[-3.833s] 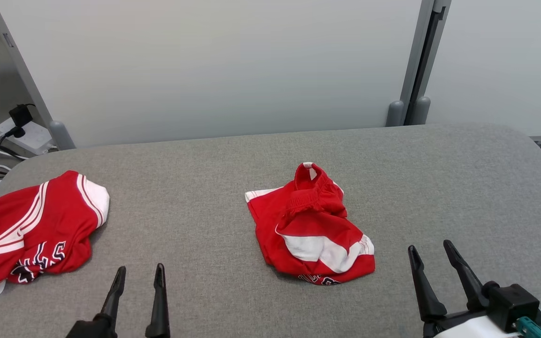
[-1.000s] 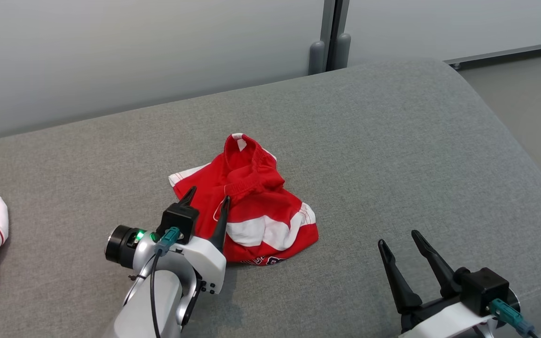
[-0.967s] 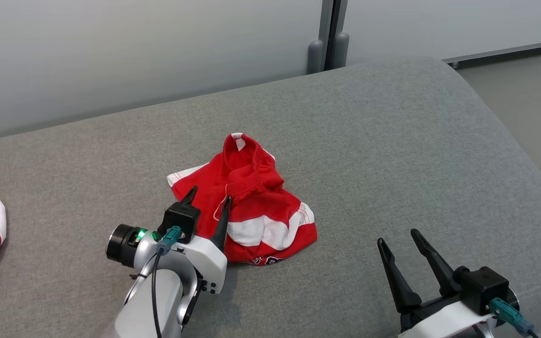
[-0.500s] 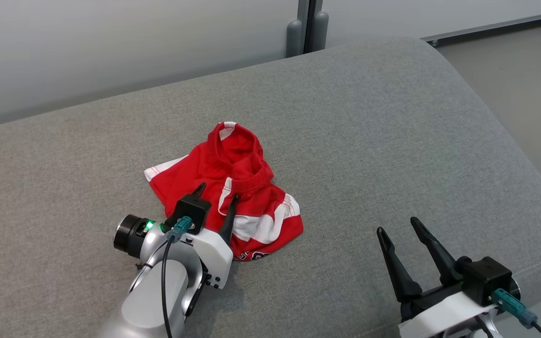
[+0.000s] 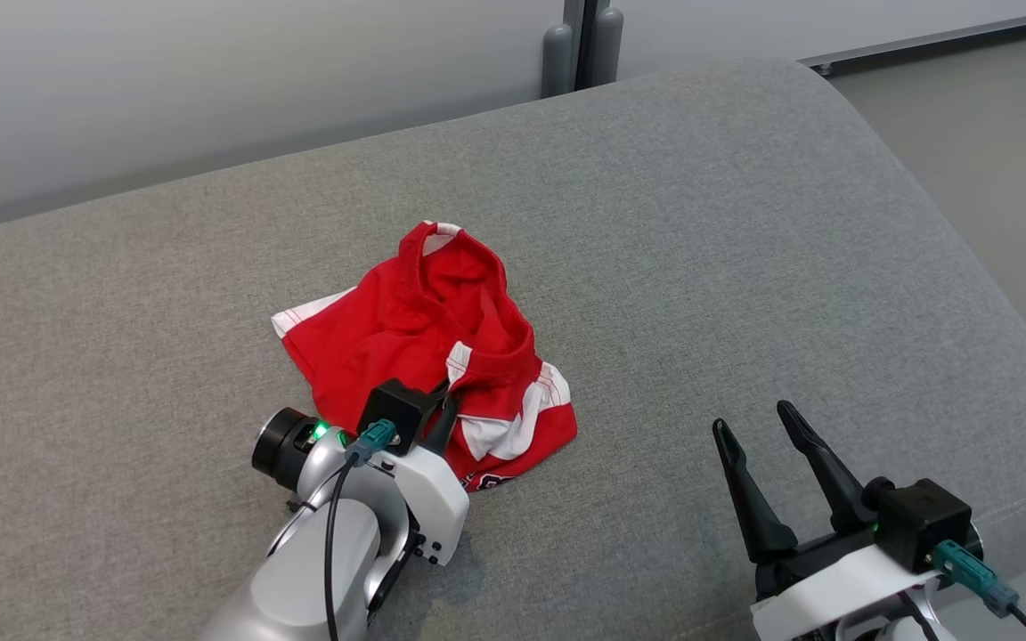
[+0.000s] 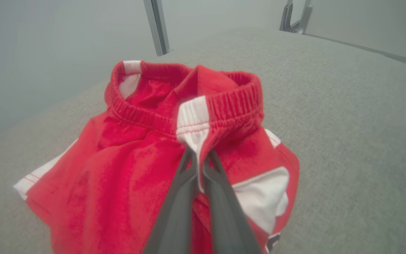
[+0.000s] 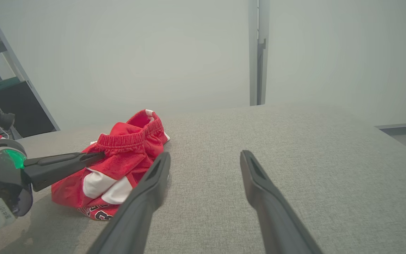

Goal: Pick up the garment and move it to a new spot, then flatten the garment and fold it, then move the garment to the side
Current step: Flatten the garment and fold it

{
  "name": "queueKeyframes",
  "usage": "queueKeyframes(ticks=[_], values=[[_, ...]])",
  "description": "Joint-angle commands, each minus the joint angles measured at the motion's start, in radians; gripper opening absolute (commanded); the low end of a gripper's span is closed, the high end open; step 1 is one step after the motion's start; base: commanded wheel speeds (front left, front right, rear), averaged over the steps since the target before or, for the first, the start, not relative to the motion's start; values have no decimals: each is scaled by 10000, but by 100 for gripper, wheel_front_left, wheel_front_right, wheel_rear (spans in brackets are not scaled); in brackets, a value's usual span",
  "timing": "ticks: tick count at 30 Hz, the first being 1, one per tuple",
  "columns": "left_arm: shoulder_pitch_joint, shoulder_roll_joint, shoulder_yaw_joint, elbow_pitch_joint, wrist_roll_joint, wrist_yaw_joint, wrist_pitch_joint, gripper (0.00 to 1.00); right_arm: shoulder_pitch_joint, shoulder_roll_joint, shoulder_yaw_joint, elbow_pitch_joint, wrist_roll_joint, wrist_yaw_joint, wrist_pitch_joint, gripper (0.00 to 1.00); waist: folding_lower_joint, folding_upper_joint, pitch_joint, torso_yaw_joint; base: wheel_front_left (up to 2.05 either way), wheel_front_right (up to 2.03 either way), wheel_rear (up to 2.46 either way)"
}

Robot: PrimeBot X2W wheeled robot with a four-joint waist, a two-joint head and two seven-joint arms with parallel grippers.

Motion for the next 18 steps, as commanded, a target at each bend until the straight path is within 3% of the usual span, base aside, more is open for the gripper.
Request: queueKeyframes(ticks=[1, 5, 11, 18], values=[[-383, 124, 221, -269, -179, -46, -59, 0, -258, -41, 106, -214, -64, 14, -134, 100, 0, 0, -40, 57, 0, 0, 0], [-217, 124, 423, -804, -689, 7, -59, 0, -199, -34, 109, -173, -59, 14, -134, 100, 0, 0, -142, 290, 0, 0, 0], [387, 124, 1973, -2207, -2098, 261, -59, 0, -184, -15, 305, 384, 283, 14, -134, 100, 0, 0, -337, 858, 0, 0, 0], [1199, 124, 3163, -2867, -2150, 389, -59, 0, -851, 38, 785, 2173, 1631, 14, -134, 100, 0, 0, -602, 1762, 0, 0, 0]])
